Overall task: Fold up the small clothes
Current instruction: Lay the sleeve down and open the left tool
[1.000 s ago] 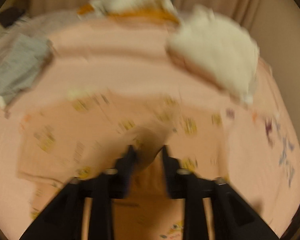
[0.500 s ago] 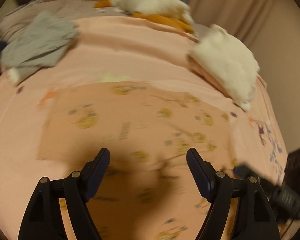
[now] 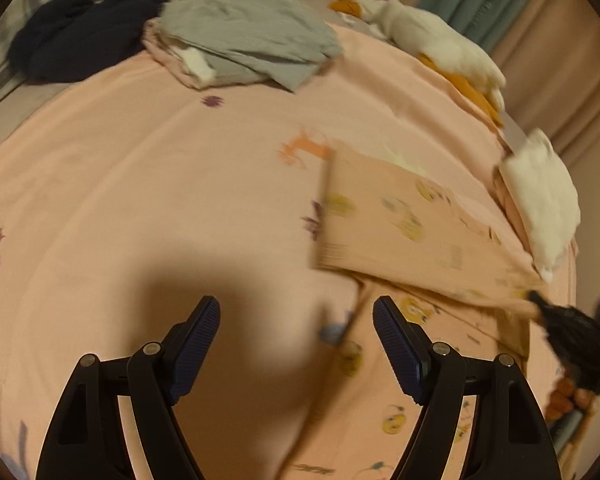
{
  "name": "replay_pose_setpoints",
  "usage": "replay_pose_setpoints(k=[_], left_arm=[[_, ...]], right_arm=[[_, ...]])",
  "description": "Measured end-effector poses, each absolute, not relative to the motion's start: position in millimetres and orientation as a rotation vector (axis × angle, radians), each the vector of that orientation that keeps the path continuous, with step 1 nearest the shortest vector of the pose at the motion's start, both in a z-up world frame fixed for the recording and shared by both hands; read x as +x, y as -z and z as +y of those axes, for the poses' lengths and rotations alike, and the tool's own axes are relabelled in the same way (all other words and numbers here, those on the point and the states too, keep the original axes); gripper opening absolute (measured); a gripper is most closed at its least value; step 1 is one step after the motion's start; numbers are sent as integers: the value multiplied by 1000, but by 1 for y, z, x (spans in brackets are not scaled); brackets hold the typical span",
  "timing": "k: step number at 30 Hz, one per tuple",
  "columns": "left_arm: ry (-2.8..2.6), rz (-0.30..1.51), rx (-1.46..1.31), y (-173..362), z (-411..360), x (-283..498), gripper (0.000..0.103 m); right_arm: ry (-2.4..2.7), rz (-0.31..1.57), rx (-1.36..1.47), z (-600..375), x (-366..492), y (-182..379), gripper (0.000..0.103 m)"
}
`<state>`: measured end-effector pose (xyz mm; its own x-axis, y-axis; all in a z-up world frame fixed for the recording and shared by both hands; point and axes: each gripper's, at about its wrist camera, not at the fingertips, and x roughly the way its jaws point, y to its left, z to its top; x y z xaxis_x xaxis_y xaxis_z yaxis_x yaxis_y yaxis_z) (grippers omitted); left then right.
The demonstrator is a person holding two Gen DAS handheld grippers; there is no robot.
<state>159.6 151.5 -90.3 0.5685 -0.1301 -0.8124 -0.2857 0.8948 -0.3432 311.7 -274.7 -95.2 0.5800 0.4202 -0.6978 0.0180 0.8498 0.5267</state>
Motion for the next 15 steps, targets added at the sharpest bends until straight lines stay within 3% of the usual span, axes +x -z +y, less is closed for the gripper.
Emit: replay_pose_setpoints(k=[6, 11, 15], left_arm=[[-81, 960, -479, 89, 152, 168, 78], [-20, 979, -390, 86, 124, 194, 78], [53, 946, -317, 75, 102, 212, 78]], right_arm=[[-136, 916, 432, -307, 310, 85, 7], [-63, 1030, 394, -320, 315, 121, 19], [-92, 936, 382, -321, 305, 104, 29]])
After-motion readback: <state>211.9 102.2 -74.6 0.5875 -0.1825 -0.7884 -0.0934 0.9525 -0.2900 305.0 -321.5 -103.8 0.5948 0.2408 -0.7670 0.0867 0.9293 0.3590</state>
